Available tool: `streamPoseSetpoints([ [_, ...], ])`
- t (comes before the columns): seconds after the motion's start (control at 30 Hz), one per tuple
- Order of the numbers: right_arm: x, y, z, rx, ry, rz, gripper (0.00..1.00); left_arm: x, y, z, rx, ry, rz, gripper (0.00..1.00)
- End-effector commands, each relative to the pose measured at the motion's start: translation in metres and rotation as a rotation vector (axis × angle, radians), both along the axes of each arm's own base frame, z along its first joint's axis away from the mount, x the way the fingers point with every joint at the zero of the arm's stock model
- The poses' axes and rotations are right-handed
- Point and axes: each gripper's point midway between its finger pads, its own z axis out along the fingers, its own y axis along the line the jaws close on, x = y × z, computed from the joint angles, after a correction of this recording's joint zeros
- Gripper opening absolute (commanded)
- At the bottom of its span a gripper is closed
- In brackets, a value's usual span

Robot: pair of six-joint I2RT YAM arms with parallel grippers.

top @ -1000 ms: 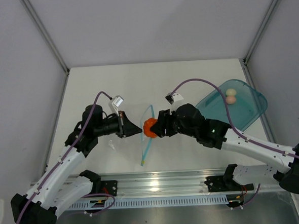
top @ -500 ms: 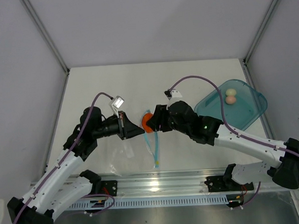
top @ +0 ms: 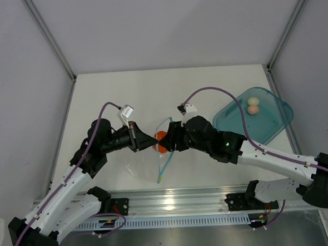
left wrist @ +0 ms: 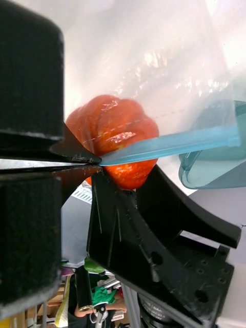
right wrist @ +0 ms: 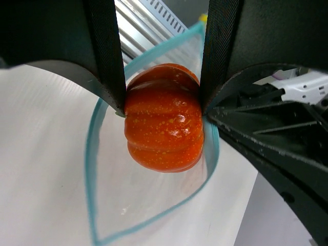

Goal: Place the food in the zip-top bag and seal the zipper
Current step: Place the fake fruit in the zipper food storage bag.

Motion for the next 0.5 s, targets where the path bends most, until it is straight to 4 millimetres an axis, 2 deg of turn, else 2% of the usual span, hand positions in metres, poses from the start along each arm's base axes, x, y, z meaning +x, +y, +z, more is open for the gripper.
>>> streamPoseSetpoints([
  [0.0,-0.011,-0.002,0.005,0.0,-0.036,0.06,0.23,0.004,-0.002,0.008,-0.035,-0.021,0.021,0.01],
  [0.1,-0.011,-0.003,-0.005,-0.018,-0.039,0.073,0.25,0.001,-0.006,0.012,-0.056,-0.018,-0.014,0.01],
  [0.17,-0.008,-0.004,-0.011,-0.032,-0.037,0.061,0.3,-0.002,-0.008,0.014,-0.07,-0.013,-0.033,0.01],
  [0.2,-0.005,-0.004,-0.013,-0.037,-0.037,0.052,0.34,-0.003,-0.009,0.017,-0.08,-0.018,-0.039,0.01],
  [0.23,-0.004,-0.004,-0.013,-0.04,-0.04,0.055,0.45,-0.006,-0.009,0.018,-0.086,-0.019,-0.051,0.01],
  [0.33,0.001,-0.003,-0.014,-0.044,-0.035,0.043,0.64,-0.009,-0.008,0.019,-0.091,-0.014,-0.053,0.01],
  [0.37,0.004,-0.005,-0.012,-0.046,-0.039,0.036,0.73,-0.009,-0.008,0.018,-0.087,-0.017,-0.051,0.01],
  [0.47,0.006,-0.009,-0.002,-0.039,-0.058,0.024,0.81,-0.007,-0.006,0.016,-0.067,-0.016,-0.038,0.01],
])
